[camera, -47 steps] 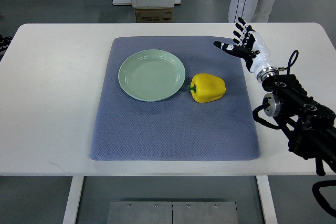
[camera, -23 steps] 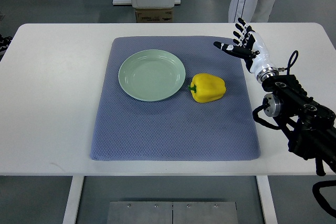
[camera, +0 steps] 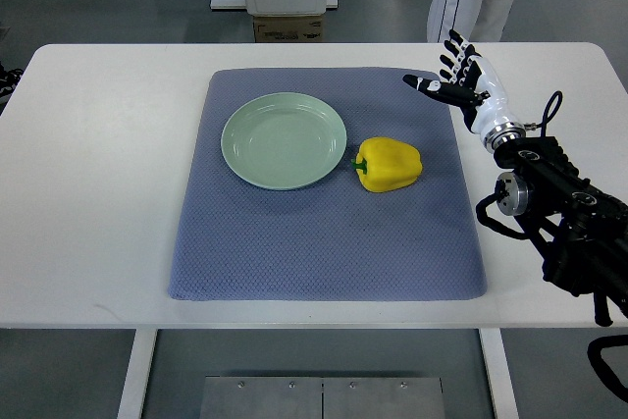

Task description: Place yellow pepper on plate with right hand

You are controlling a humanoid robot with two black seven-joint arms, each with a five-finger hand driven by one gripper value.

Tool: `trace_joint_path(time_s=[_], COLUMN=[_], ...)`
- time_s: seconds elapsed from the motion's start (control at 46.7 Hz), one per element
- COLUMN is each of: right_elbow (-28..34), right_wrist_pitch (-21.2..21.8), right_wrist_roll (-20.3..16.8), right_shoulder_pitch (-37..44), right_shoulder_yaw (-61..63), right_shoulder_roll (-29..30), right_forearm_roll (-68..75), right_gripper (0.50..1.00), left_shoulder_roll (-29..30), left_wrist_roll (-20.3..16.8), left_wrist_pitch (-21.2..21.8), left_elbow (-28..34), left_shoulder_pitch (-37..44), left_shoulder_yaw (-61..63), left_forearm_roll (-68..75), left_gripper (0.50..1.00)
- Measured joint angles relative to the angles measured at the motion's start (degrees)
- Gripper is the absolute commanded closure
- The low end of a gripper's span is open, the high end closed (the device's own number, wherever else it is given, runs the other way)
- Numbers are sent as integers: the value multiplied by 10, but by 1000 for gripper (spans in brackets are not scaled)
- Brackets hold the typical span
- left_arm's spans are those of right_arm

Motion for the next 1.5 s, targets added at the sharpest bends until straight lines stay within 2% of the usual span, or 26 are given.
trace_joint_path(time_s=[0.857, 1.221, 1.37, 1.499], right_elbow=[5, 58, 66, 102], right_wrist_pitch=[2, 27, 56, 75], right_wrist_roll=[0, 0, 1, 1], right_shoulder_pitch=[4, 51, 90, 121], right_shoulder_yaw=[-13, -132, -198, -256], right_shoulder_roll=[-20, -83, -112, -141], right_forearm_roll=[0, -1, -3, -8], right_gripper=[500, 502, 505, 505], left_shoulder_roll=[0, 0, 0, 0], left_wrist_roll=[0, 0, 0, 0], left_wrist_pitch=[0, 0, 0, 0], left_elbow=[0, 0, 1, 0], left_shoulder_pitch=[0, 0, 0, 0], left_shoulder_yaw=[0, 0, 0, 0], left_forearm_roll=[0, 0, 0, 0], left_gripper=[500, 500, 500, 500])
